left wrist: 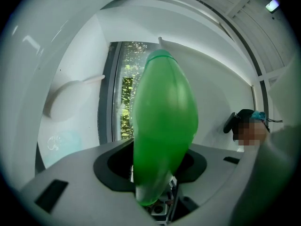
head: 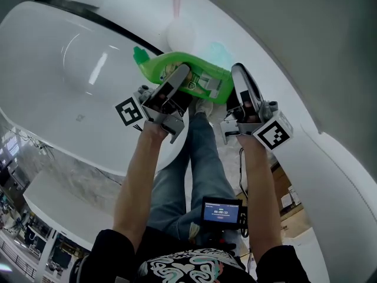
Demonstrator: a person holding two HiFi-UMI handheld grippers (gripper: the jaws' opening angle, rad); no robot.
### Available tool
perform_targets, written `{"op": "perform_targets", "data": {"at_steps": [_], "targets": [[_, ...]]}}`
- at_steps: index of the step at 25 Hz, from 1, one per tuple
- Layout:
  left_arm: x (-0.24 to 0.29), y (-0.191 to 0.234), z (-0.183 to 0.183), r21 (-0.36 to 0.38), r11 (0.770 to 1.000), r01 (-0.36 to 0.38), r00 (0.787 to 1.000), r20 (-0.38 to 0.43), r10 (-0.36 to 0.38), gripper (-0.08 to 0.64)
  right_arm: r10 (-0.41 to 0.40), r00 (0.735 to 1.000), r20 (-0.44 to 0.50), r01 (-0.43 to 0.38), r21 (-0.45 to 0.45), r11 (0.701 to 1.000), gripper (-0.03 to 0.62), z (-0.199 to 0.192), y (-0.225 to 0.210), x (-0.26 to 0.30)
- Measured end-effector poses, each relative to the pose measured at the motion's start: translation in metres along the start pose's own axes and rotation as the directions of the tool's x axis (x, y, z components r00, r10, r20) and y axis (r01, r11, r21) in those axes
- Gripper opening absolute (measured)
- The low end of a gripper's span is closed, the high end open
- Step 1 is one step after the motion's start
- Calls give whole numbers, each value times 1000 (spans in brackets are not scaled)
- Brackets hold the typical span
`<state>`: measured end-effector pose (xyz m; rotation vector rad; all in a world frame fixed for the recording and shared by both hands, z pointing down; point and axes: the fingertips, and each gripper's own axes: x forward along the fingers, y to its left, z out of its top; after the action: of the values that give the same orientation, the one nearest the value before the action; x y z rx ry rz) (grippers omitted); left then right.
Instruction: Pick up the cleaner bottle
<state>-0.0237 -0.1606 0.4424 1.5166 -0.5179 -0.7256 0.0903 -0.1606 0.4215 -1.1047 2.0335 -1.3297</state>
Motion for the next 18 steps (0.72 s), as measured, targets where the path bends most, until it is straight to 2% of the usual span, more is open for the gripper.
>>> {"op": "perform_targets", "data": {"at_steps": [3, 8, 10, 13, 18], "targets": [[-4, -6, 6, -17, 1000, 11, 1000, 13, -10, 194, -2, 1000, 2, 2, 1, 1000, 64, -8, 14, 8], [-32, 30, 12, -110, 993, 54, 993, 114, -41, 193, 19, 1000, -2, -19, 2, 1000, 64, -36, -3, 1], [-35, 36, 10, -131, 989, 67, 988, 146, -47, 192, -6, 1000, 24, 7, -30, 1000, 64, -27, -13, -8], [-32, 31, 12, -125, 991, 55, 986, 163, -34, 192, -33, 999, 43, 35, -42, 999, 64, -7, -15, -15], [-31, 36, 14, -138, 989, 59, 981, 193, -32, 192, -54, 998, 33, 55, -59, 997, 61, -4, -26, -23]]}}
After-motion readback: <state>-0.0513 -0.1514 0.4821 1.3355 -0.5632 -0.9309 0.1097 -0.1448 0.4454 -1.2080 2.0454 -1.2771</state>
